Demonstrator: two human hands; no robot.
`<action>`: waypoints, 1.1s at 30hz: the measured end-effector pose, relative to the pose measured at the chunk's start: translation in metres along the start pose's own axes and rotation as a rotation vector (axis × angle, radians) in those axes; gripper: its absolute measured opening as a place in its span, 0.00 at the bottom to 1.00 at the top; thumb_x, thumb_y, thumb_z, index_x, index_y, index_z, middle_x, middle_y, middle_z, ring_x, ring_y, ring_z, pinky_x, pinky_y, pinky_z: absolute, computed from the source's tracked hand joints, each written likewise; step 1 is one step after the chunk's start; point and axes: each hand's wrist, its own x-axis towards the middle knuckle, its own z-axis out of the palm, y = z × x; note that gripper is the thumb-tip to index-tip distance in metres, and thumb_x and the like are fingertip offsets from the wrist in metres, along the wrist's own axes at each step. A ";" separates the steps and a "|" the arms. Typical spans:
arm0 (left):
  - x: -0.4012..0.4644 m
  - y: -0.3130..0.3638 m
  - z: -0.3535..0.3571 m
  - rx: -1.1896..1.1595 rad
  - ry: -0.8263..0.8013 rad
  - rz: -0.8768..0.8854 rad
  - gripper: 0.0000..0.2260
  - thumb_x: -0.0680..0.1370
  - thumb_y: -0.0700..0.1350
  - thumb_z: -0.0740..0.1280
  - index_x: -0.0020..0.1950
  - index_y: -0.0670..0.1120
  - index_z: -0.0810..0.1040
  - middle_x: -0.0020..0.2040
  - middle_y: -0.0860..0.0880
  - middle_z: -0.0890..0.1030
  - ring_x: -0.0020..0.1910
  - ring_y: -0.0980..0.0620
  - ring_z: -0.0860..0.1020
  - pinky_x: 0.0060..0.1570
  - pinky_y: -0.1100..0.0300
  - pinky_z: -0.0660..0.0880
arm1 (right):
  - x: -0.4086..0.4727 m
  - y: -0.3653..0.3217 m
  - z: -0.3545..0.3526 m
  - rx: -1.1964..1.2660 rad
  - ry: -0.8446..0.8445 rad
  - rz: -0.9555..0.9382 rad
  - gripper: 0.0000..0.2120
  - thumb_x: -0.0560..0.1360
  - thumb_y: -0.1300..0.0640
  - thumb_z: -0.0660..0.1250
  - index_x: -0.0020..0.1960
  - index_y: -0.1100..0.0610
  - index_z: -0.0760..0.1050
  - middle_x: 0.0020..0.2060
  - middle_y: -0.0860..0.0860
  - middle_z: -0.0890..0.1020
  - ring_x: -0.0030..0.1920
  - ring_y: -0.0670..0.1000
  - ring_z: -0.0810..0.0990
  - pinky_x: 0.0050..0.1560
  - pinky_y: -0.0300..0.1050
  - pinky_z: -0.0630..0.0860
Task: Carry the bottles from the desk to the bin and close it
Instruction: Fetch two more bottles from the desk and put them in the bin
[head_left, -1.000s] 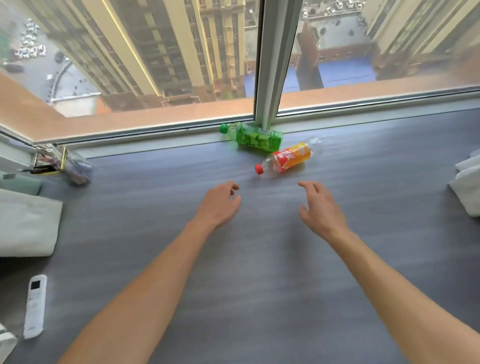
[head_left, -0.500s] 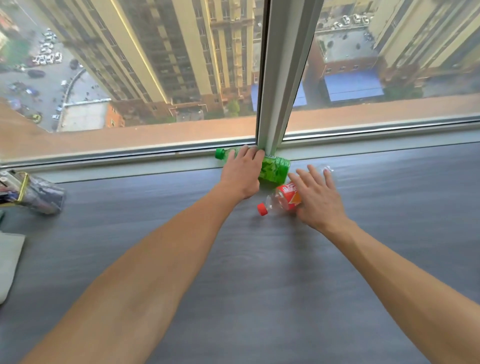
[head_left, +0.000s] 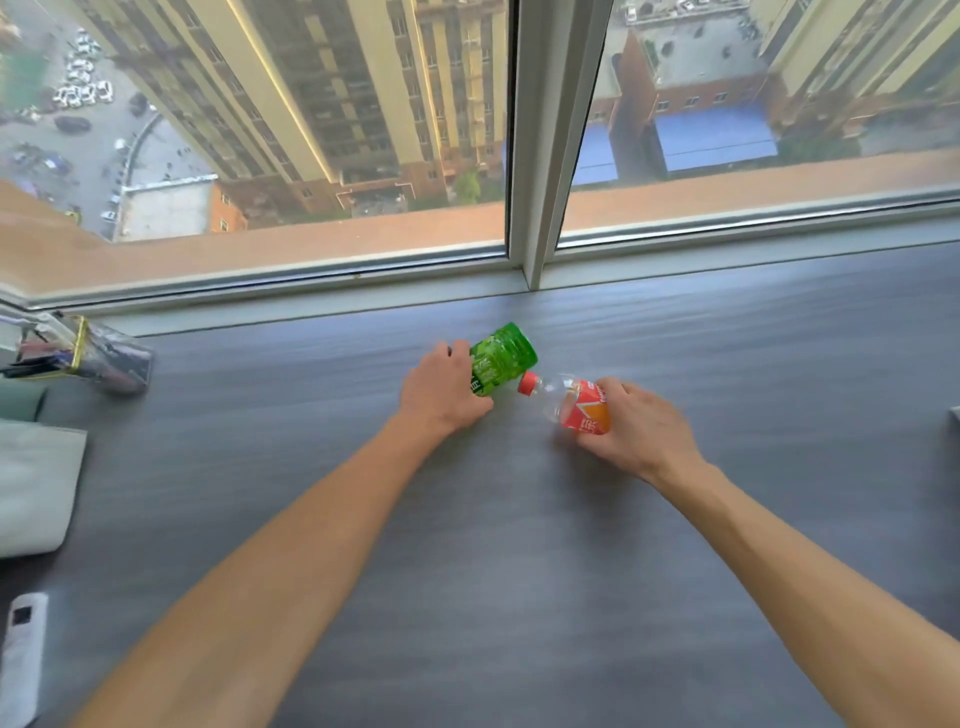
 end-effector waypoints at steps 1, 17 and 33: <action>-0.017 -0.003 0.003 -0.026 -0.009 -0.021 0.28 0.68 0.54 0.72 0.64 0.45 0.71 0.57 0.44 0.75 0.55 0.39 0.78 0.48 0.48 0.76 | -0.016 -0.001 0.001 0.060 -0.014 0.027 0.25 0.66 0.35 0.66 0.56 0.49 0.71 0.49 0.49 0.82 0.49 0.58 0.82 0.40 0.49 0.75; -0.350 -0.032 0.092 -0.271 -0.274 -0.352 0.21 0.65 0.60 0.68 0.52 0.53 0.69 0.47 0.51 0.79 0.45 0.43 0.79 0.44 0.50 0.79 | -0.319 -0.020 0.072 0.543 -0.293 0.492 0.28 0.60 0.24 0.66 0.48 0.44 0.73 0.37 0.42 0.81 0.38 0.43 0.79 0.38 0.46 0.78; -0.422 -0.083 0.132 0.005 -0.435 -0.032 0.20 0.68 0.60 0.69 0.53 0.54 0.67 0.44 0.53 0.78 0.42 0.48 0.78 0.35 0.55 0.70 | -0.493 -0.029 0.128 0.797 -0.193 0.978 0.25 0.60 0.27 0.69 0.47 0.43 0.70 0.39 0.45 0.82 0.39 0.45 0.81 0.35 0.43 0.75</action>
